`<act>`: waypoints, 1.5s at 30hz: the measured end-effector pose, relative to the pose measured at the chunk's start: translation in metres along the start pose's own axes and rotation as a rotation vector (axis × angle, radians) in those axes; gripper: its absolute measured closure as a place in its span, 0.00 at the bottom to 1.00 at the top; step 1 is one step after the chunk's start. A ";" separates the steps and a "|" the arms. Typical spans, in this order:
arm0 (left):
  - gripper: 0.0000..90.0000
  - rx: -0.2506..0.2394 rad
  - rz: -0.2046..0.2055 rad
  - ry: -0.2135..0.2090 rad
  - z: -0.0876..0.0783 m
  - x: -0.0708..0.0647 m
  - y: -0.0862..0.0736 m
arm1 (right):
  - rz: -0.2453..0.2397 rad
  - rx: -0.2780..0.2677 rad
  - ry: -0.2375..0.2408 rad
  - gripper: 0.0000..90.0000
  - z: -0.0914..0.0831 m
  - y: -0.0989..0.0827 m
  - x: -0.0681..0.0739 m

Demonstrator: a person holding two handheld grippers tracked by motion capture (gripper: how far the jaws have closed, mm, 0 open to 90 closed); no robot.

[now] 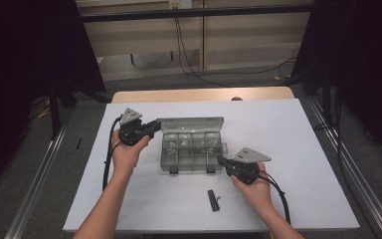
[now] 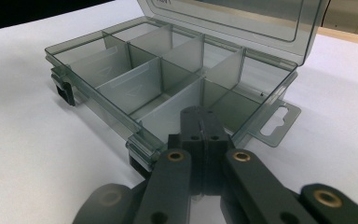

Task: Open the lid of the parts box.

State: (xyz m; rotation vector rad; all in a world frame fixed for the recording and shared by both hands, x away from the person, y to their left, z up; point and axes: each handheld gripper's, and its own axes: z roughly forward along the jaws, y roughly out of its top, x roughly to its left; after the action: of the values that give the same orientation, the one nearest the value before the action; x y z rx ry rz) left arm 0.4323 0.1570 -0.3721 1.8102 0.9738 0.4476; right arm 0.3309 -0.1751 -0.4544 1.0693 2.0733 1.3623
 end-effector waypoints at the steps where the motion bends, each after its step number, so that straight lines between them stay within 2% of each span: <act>1: 0.88 -0.003 -0.004 0.000 0.000 0.000 0.000 | 0.000 0.000 0.000 1.00 0.000 0.000 0.000; 45: 0.92 -0.021 -0.033 0.057 0.022 0.007 0.002 | 0.004 -0.007 0.004 1.00 0.001 -0.001 0.000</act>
State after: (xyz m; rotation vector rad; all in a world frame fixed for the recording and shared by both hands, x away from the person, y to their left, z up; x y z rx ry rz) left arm 0.4527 0.1493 -0.3811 1.7688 1.0330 0.4895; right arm 0.3312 -0.1752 -0.4557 1.0698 2.0686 1.3731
